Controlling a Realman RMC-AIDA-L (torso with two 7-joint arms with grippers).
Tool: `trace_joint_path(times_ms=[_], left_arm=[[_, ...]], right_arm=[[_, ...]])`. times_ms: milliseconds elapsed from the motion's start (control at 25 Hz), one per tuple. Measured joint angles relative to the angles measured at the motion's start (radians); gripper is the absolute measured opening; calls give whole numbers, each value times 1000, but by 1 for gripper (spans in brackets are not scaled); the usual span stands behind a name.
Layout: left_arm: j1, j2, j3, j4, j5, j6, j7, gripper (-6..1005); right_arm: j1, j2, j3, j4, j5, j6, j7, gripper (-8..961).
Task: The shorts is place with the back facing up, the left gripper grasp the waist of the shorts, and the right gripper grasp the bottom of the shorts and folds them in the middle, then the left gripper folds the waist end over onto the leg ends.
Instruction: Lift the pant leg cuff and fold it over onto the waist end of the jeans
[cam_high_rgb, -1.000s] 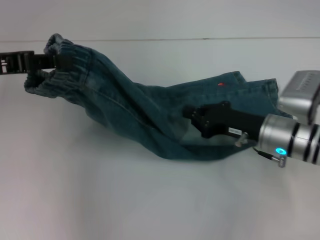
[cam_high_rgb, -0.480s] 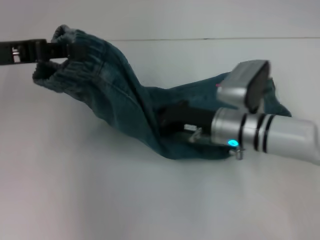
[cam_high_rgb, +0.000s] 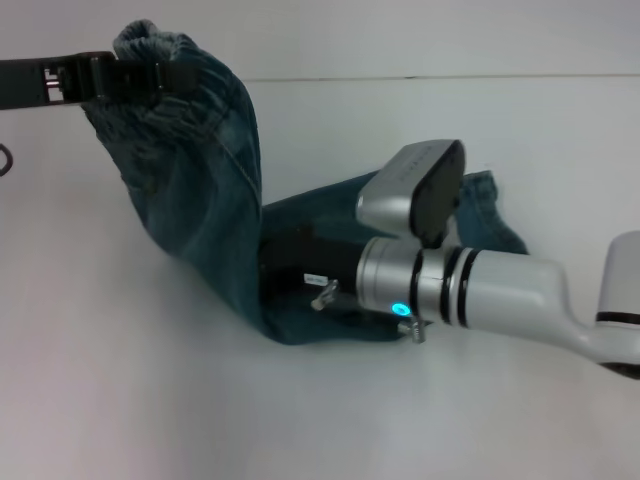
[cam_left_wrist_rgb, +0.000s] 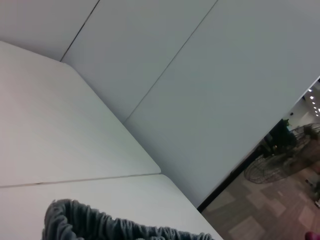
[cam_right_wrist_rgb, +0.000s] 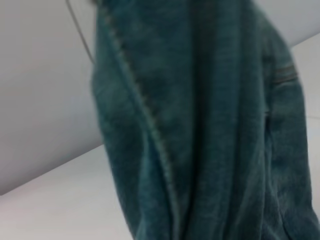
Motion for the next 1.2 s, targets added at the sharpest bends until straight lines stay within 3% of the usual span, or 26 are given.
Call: trace_joint_path(times_ms=[120,360,480,760,1200], left_arm=[[-6,1,-1,-3,-1,-2,0,86],[-6,6,0,-18,-2,-5,5,83],[-10,11,-1,-42,-13,-14,9,82],[-38,15,8,-73,-31,-23,10,82],[-62,16,18,-77,-31,-18,9,82]], right_arm=[[-28,-10,49,35,1,5,-20,35],[-268,-28,121,-96,0,-211,46,30],[-326,-25,104,-127,0,-268,58,26],[-287,-13,63,10,-1,-164,-81,17],[-159,-1,188,197,-16,28,-257,19]])
